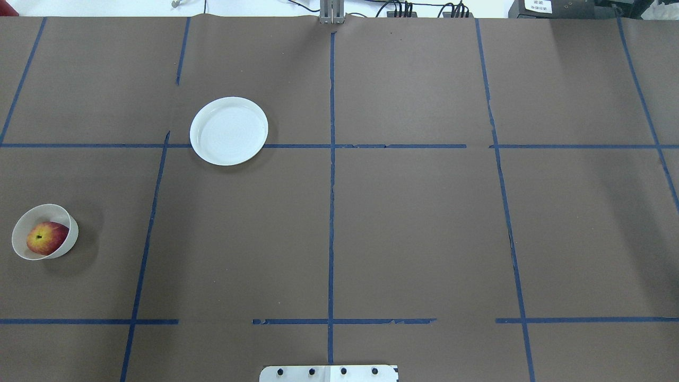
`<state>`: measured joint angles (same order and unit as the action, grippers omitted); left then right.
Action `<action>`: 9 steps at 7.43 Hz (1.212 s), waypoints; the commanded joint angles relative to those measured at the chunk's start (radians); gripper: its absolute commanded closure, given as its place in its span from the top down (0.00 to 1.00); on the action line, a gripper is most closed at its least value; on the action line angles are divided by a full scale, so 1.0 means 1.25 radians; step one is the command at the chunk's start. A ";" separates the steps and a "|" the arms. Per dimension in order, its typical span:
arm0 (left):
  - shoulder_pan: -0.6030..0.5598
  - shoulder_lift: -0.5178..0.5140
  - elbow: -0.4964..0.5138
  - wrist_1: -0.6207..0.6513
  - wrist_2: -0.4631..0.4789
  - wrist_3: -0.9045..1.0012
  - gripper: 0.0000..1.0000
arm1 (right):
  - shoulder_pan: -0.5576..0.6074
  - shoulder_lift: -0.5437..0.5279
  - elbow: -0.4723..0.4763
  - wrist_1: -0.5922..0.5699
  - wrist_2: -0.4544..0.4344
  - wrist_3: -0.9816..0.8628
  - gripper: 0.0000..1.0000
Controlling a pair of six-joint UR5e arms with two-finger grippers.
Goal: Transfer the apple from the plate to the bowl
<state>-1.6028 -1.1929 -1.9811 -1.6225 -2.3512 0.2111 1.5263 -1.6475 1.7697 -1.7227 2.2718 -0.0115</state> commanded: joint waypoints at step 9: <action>-0.017 -0.013 -0.013 -0.005 -0.010 0.007 1.00 | 0.000 0.000 -0.001 0.000 0.000 0.001 1.00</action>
<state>-1.6246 -1.2051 -1.9988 -1.6322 -2.3651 0.2180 1.5263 -1.6475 1.7695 -1.7226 2.2718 -0.0109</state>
